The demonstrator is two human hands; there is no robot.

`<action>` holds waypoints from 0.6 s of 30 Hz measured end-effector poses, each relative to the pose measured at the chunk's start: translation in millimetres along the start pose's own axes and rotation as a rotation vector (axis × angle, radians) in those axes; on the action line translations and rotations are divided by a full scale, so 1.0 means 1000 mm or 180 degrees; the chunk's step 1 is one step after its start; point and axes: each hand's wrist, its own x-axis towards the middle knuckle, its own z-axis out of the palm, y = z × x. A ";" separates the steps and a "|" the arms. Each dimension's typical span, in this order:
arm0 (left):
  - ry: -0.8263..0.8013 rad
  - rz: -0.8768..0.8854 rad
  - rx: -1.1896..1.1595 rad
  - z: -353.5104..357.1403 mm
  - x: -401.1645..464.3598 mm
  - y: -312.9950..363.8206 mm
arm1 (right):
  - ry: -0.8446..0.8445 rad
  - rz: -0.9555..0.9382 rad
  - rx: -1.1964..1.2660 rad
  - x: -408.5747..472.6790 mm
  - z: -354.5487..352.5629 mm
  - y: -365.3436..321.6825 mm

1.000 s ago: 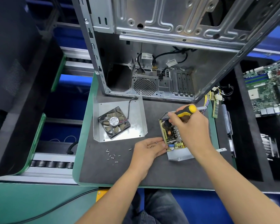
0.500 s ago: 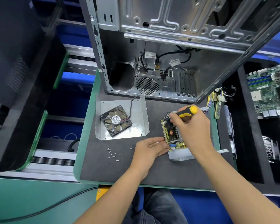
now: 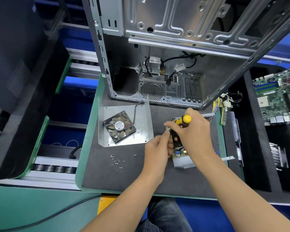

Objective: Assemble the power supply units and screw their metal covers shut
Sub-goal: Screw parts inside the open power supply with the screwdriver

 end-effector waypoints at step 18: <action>-0.0130 0.0511 0.0838 0.029 0.004 0.074 | -0.0960 -0.0962 0.0013 0.011 -0.055 -0.004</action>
